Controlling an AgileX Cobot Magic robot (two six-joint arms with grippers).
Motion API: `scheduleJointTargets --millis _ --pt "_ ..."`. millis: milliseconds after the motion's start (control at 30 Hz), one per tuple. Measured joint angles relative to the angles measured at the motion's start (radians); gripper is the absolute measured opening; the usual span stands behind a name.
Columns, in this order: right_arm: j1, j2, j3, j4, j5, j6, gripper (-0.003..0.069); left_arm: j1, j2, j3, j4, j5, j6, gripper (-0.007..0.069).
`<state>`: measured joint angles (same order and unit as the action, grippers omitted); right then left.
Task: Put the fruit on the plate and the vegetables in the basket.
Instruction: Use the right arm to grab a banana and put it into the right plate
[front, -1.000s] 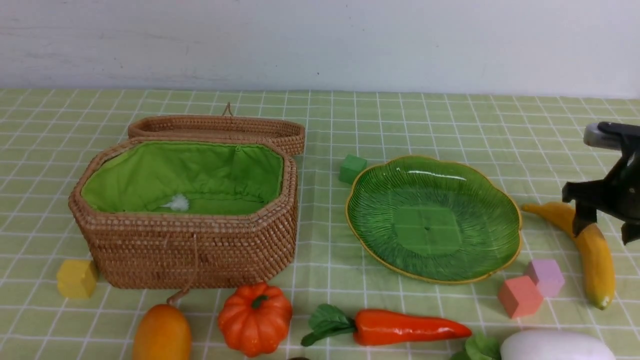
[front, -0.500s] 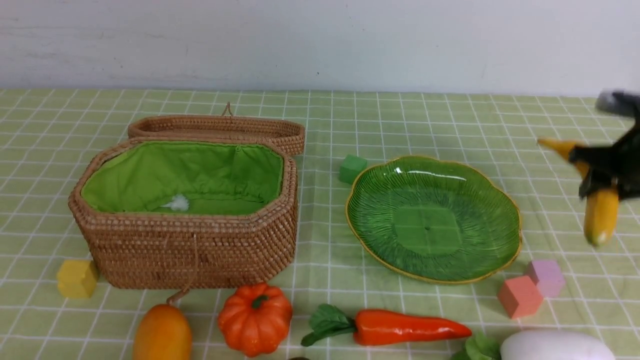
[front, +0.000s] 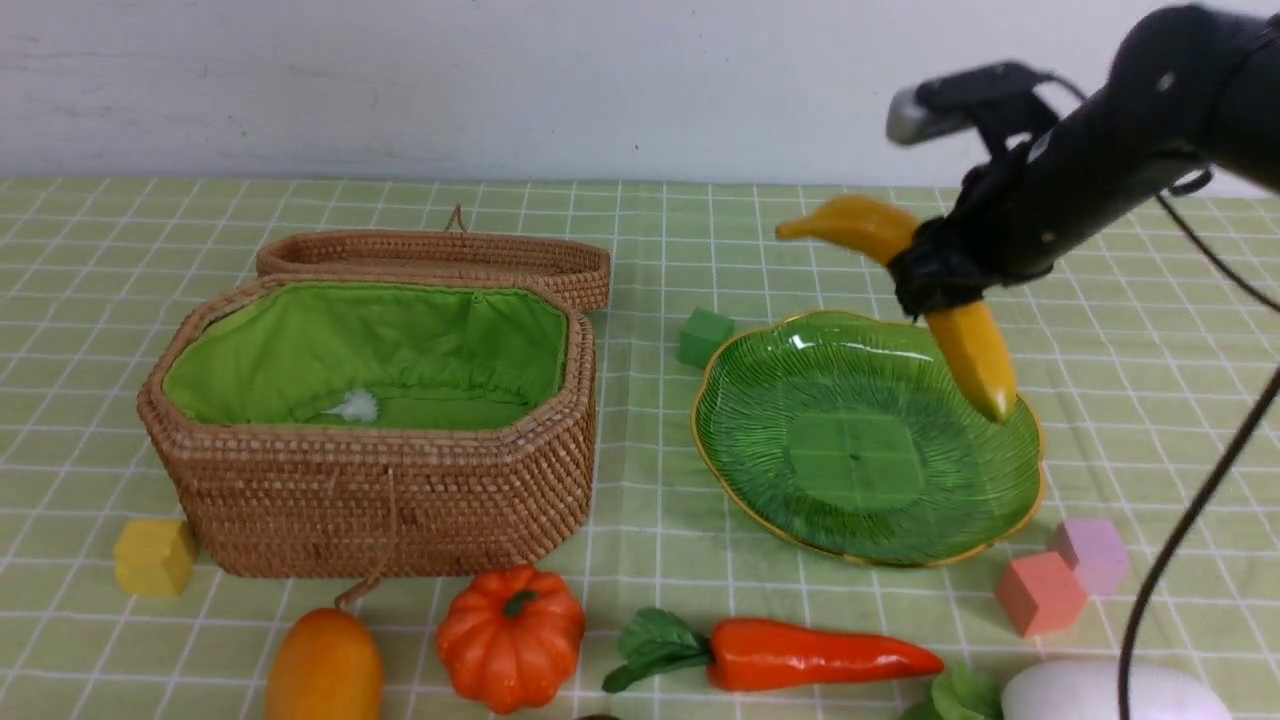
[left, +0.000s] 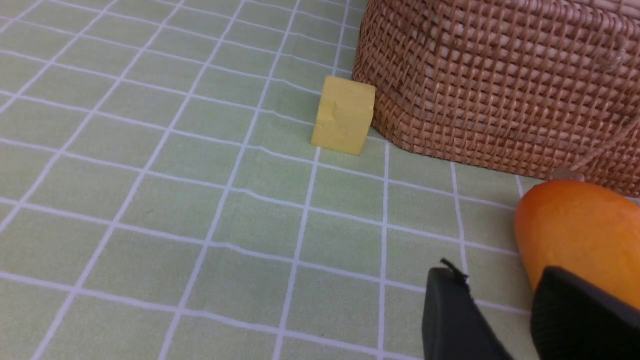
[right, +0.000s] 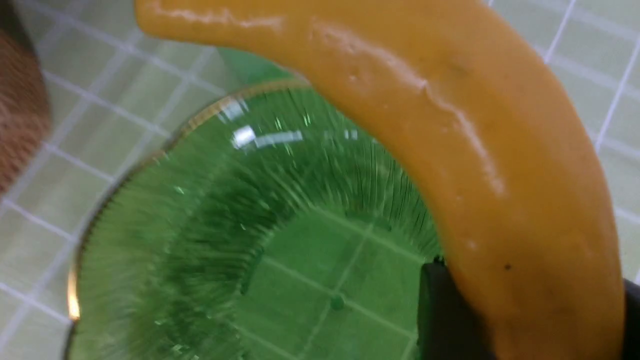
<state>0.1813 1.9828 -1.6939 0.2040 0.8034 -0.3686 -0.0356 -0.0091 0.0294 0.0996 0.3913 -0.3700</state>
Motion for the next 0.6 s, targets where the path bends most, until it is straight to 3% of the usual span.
scheduleJointTargets --millis 433,600 --pt "0.001 0.162 0.005 -0.097 -0.014 0.176 0.0326 0.000 0.000 0.000 0.000 0.000 0.000 0.0239" --pt "0.001 0.136 0.005 -0.099 0.024 0.182 0.0535 0.000 0.000 0.000 0.000 0.000 0.000 0.0239"
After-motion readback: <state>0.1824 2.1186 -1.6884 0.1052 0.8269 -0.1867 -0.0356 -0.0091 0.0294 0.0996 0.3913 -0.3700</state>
